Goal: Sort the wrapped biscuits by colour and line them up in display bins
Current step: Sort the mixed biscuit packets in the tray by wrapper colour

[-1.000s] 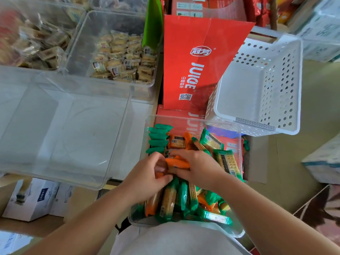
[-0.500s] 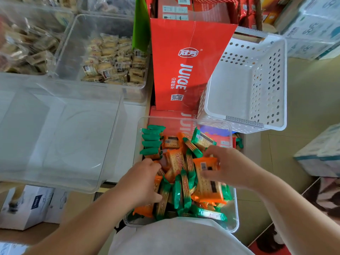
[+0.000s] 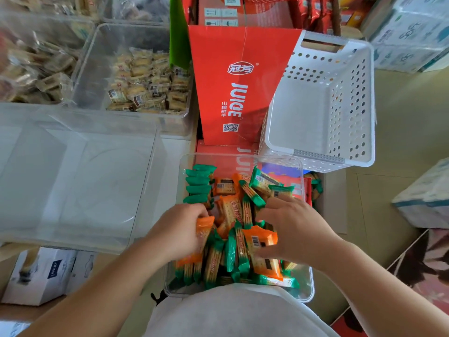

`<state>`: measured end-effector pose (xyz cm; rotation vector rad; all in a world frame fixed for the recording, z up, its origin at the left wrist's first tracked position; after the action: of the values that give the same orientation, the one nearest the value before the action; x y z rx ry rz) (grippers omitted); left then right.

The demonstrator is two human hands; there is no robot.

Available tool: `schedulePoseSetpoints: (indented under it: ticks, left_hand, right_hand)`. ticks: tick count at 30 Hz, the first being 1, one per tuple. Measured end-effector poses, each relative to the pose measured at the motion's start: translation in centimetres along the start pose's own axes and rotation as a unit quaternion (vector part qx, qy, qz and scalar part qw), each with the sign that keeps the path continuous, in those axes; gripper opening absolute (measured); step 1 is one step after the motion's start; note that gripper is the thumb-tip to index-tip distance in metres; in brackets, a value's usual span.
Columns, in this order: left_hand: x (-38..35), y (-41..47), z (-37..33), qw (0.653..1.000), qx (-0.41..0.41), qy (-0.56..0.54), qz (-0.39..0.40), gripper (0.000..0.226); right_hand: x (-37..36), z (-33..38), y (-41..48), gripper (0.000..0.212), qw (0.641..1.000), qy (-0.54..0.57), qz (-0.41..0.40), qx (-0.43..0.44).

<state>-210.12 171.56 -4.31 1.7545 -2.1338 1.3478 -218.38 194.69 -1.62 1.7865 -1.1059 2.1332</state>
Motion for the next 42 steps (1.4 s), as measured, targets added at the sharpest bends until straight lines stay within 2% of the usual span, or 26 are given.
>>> schedulePoseSetpoints:
  ticks: [3,6,7,9,11,13,15,16,19,21,25,27,30,33,37,42]
  left_hand:
    - [2.1,0.0,-1.6,0.991,-0.014,-0.120,-0.060,0.029]
    - [2.9,0.2,-4.1,0.956,-0.037,-0.276,-0.088,0.027]
    - [2.8,0.4,-4.8,0.944,-0.047,-0.314,-0.090,0.027]
    - [2.3,1.1,-5.7,0.924,-0.064,-0.365,-0.095,0.028]
    - [1.8,2.0,-5.4,0.914,-0.056,-0.387,-0.107,0.027]
    - [1.2,2.6,-4.2,0.938,-0.032,-0.324,-0.114,0.029]
    - [0.6,2.9,-2.2,0.984,-0.022,-0.143,-0.100,0.032]
    - [0.2,2.8,-1.4,0.995,-0.030,-0.052,-0.080,0.030]
    - [-0.9,2.5,0.4,0.988,-0.056,0.143,0.011,0.019]
    - [-1.0,2.4,0.5,0.970,-0.065,0.227,0.064,0.022]
    - [-1.3,2.4,0.0,0.957,-0.031,0.263,0.120,0.022]
    - [-2.2,2.5,-0.2,0.949,0.018,0.265,0.171,0.013]
    - [-3.2,3.0,-0.8,0.916,0.046,0.311,0.249,0.020]
    - [-2.8,3.1,-1.4,0.897,0.040,0.341,0.279,0.025]
    - [-2.4,2.9,-0.3,0.928,0.013,0.274,0.254,0.039]
    - [-2.2,2.6,-0.2,0.910,0.001,0.305,0.280,0.039]
  right_hand:
    - [0.1,-0.7,0.2,0.084,0.981,0.160,-0.098,-0.056]
    - [0.6,-0.4,1.4,0.084,0.942,0.308,-0.113,-0.067]
    - [0.7,0.0,2.0,0.073,0.932,0.339,-0.114,-0.055]
    - [0.7,0.6,3.0,0.038,0.913,0.382,-0.138,-0.034]
    - [0.6,0.1,3.6,0.024,0.909,0.378,-0.165,-0.054]
    - [0.6,-1.3,3.9,0.027,0.930,0.305,-0.175,-0.104]
    - [0.9,-3.0,4.0,0.031,0.953,0.199,-0.165,-0.158]
    - [0.9,-3.8,4.1,0.031,0.957,0.156,-0.158,-0.185]
    - [0.1,-5.2,4.3,0.027,0.960,0.012,-0.168,-0.223]
    - [-0.9,-5.3,4.4,0.032,0.959,-0.039,-0.171,-0.222]
    - [-1.4,-3.1,4.0,0.027,0.951,-0.007,-0.242,-0.192]
    - [-1.3,-1.0,3.8,0.031,0.962,0.060,-0.238,-0.119]
    - [-1.4,2.2,3.9,0.039,0.980,0.136,-0.138,0.038]
    - [-1.6,4.1,4.3,0.045,0.986,0.111,-0.005,0.122]
    - [-2.1,4.7,4.9,0.051,0.983,0.067,0.072,0.154]
    - [-2.1,4.6,5.6,0.046,0.975,0.080,0.119,0.172]
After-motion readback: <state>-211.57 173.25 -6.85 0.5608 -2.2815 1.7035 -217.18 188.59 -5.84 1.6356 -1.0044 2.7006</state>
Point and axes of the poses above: each hand's wrist, its own y-axis towards the middle knuckle, its own x-axis out of the back of the hand, z = x × y, the point moved 2 cm from there along y, towards the middle knuckle, and after that the axes turned 14 degrees about -y, right-handed, at the moved point
